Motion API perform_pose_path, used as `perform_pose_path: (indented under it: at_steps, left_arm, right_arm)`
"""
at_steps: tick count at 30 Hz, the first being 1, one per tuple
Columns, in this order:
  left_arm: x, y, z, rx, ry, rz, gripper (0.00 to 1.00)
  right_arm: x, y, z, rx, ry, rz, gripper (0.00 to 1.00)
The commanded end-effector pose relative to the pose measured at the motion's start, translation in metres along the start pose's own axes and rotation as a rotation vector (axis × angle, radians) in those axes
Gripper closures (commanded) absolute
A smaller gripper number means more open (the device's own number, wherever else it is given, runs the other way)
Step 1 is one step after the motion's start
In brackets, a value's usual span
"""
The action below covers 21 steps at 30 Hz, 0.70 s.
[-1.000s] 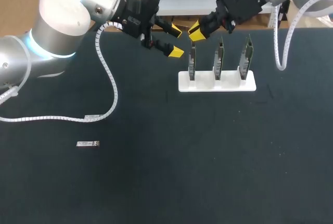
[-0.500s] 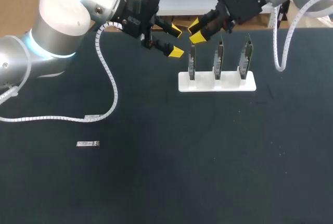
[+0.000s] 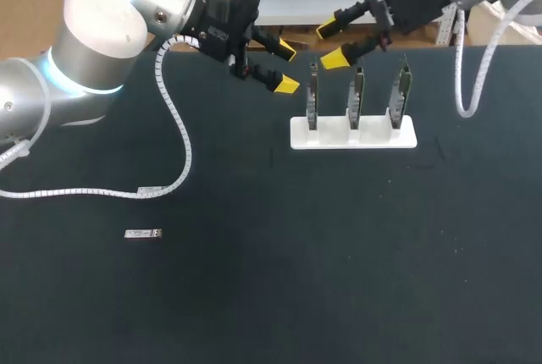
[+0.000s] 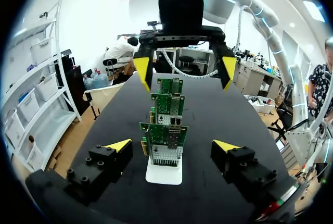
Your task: Pick up the optical module with the left hand, and insert it into the network port with the right hand.
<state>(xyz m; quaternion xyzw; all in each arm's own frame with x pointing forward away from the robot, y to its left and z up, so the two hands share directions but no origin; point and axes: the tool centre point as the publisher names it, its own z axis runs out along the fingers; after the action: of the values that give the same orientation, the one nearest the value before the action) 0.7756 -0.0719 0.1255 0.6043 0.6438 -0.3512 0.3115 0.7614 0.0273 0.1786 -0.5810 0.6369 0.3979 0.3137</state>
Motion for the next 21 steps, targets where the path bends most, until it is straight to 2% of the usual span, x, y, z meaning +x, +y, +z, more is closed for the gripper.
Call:
perform_pose_path:
  at_steps: [1,6,7,8,14,21]
  left_arm:
    - [-0.001,0.001,0.000,0.002,0.005,-0.002,0.00]
    - [-0.001,0.001,0.000,0.002,0.005,-0.002,0.00]
    - [-0.001,0.001,0.000,0.002,0.005,-0.002,0.00]
    - [-0.001,0.001,0.000,0.002,0.005,-0.002,0.00]
    - [-0.001,0.001,0.000,0.002,0.005,-0.002,0.00]
    - [-0.001,0.001,0.000,0.002,0.005,-0.002,0.00]
  right_arm:
    - [0.004,-0.002,-0.014,-0.057,-0.045,-0.011,0.00]
    - [0.003,0.000,-0.015,-0.077,-0.045,-0.025,0.00]
    - [0.002,0.000,-0.015,-0.068,-0.043,-0.031,0.24]
    - [0.002,0.000,-0.015,-0.052,-0.038,-0.039,1.00]
    - [-0.002,-0.002,-0.010,-0.005,-0.034,-0.056,1.00]
    - [-0.005,-0.002,0.003,-0.010,-0.012,-0.067,1.00]
